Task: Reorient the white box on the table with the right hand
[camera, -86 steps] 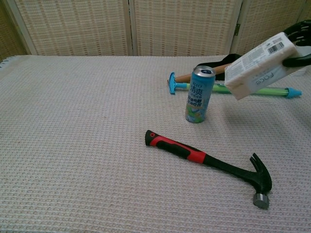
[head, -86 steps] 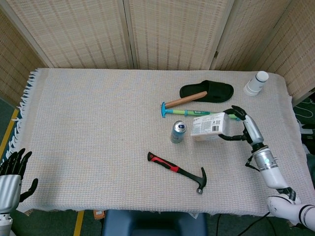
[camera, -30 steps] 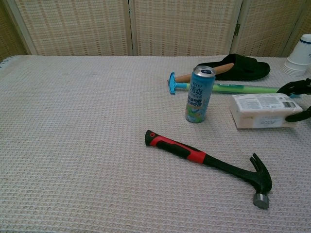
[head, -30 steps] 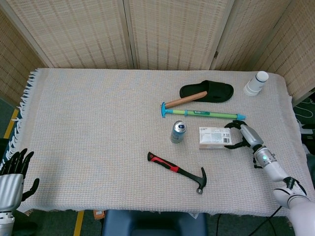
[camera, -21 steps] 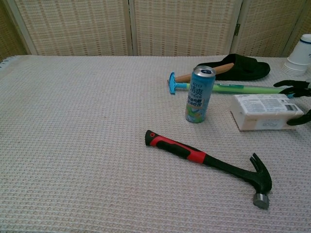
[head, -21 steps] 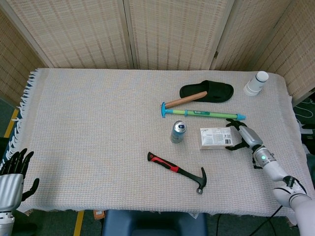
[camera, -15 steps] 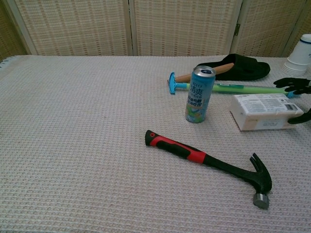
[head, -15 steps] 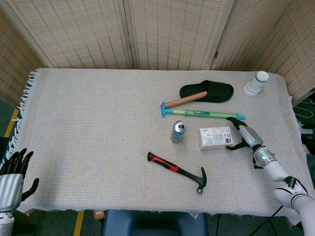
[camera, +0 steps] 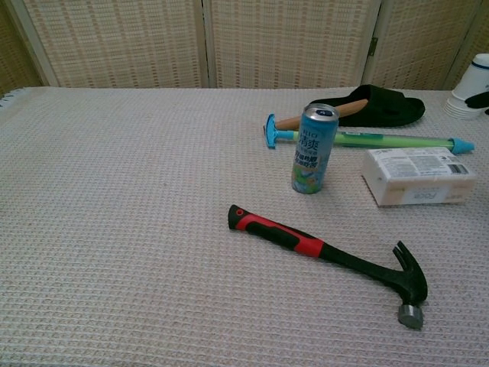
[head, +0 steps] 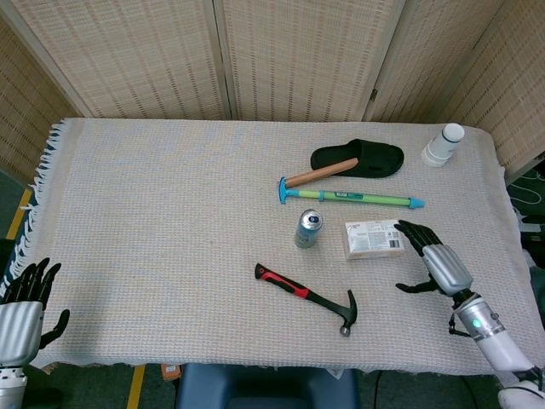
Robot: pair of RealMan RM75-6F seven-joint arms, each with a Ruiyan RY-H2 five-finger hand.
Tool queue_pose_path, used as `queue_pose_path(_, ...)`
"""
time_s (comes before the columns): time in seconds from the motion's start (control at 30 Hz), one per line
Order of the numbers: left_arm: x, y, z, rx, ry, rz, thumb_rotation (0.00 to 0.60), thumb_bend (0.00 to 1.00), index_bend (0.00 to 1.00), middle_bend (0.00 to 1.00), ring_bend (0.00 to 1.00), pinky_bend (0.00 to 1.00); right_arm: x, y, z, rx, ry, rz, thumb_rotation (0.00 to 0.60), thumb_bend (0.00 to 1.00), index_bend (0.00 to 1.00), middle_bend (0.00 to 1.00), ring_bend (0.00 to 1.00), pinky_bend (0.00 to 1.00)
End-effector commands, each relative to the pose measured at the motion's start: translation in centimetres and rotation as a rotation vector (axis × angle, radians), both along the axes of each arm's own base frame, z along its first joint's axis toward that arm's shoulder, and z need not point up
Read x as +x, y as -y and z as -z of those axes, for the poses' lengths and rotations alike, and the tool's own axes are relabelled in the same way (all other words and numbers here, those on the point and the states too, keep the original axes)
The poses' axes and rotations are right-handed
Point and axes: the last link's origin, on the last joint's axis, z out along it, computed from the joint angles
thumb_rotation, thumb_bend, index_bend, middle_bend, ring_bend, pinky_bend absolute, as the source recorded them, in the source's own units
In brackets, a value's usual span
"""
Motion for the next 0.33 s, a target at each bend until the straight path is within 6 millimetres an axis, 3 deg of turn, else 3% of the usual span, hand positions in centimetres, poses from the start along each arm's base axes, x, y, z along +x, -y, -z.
queue_pose_path(0.03,-0.1,0.0,0.1,-0.002,-0.004,-0.003,0.600,0.34,0.10,0.00,0.00,0.15,-0.7,-7.8,-5.3,-0.277,-0.185,0.073,0.600,0.06,0.00,0.00,0.00,0.00)
queue_pose_path(0.17,-0.2,-0.1,0.1,0.000,-0.005,-0.014,0.600,0.34,0.10,0.00,0.00,0.15,-3.0,-9.7,-5.4,-0.294,-0.239,0.126,0.600,0.06,0.00,0.00,0.00,0.00)
queue_pose_path(0.33,-0.4,-0.3,0.1,0.005,-0.006,-0.026,0.600,0.34,0.10,0.00,0.00,0.15,-4.2,-9.8,-6.0,-0.276,-0.296,0.169,0.600,0.06,0.00,0.00,0.00,0.00)
